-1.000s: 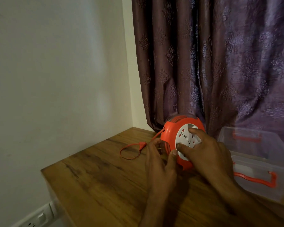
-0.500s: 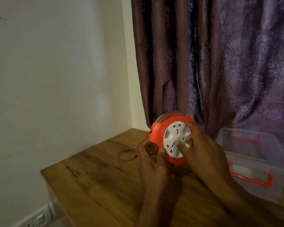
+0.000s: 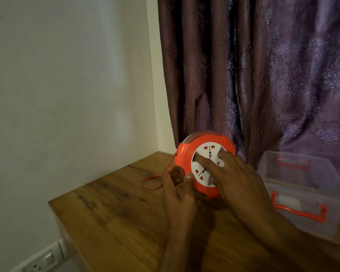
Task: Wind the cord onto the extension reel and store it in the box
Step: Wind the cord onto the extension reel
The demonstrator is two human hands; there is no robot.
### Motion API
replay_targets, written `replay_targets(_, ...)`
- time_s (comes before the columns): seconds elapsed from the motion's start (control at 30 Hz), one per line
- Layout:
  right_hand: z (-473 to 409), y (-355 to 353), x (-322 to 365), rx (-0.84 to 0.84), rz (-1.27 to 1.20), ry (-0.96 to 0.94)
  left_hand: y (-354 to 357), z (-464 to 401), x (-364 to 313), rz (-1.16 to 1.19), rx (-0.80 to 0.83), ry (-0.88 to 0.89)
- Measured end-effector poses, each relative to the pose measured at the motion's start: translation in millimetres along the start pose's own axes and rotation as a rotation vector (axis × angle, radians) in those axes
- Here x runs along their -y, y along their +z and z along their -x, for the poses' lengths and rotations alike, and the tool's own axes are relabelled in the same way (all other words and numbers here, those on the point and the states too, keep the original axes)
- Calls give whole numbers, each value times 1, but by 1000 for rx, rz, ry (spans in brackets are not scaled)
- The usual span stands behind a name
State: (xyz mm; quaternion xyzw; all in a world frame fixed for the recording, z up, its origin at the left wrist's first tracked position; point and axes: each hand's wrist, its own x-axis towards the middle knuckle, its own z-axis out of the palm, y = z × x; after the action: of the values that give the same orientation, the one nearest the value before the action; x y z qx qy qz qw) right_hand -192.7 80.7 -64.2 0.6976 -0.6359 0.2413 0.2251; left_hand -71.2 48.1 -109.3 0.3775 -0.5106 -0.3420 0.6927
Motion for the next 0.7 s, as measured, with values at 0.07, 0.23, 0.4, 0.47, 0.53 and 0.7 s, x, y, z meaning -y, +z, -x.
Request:
replay_targets(0.07,0,0,-1,-31,12,10,0,1,0,-10,14,14)
replay_targets(0.23,2,0,-5,-68,-25,72,0,2,0,-6,49,21)
replay_targets(0.4,3,-1,-2,-80,-52,129,0,2,1,-21,51,42)
replay_targets(0.47,3,-1,-2,-81,-61,149,1,2,0,-29,47,47)
replay_targets(0.53,3,-1,-2,-71,-85,173,1,3,0,-33,48,42)
replay_targets(0.7,4,-3,0,-77,-176,216,1,4,-3,-55,48,45)
